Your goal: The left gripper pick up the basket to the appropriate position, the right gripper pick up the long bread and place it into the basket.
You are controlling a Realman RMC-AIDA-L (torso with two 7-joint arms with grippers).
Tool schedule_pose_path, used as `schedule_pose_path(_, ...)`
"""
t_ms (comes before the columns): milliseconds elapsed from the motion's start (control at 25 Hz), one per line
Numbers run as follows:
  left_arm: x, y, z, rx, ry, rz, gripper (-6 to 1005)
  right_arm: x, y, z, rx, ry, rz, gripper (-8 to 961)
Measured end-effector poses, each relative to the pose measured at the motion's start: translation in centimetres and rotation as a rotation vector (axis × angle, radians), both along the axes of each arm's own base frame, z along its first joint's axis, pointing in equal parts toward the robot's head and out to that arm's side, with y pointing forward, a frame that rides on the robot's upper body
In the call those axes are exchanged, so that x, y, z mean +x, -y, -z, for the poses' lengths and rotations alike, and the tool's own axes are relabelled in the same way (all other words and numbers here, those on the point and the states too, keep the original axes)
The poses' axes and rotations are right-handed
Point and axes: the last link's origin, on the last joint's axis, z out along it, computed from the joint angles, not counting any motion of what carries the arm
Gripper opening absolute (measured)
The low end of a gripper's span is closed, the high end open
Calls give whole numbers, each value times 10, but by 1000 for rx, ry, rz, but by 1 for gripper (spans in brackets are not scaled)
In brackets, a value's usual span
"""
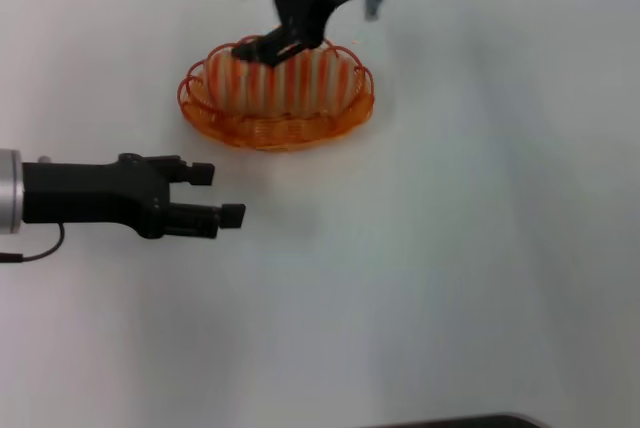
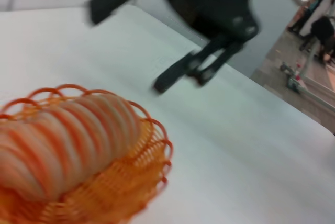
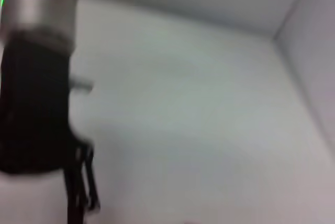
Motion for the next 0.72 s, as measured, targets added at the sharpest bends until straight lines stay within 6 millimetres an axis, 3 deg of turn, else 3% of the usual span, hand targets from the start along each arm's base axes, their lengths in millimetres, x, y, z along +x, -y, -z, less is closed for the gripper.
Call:
schedule_pose_path(120, -5, -4, -9, 41, 2, -21, 888, 23, 8, -18, 16, -181, 130, 750)
schedule_pose_path(320, -16, -14, -31, 149, 15, -74, 888, 87, 41, -32, 24, -410, 353, 739)
schedule_pose_path(520, -16, -23, -38, 182, 6, -70, 887, 154, 90, -32, 58, -595, 540, 738)
schedule_pose_path(720, -15, -27, -35, 196, -4, -74, 887, 191, 123, -24, 117, -669, 624, 737)
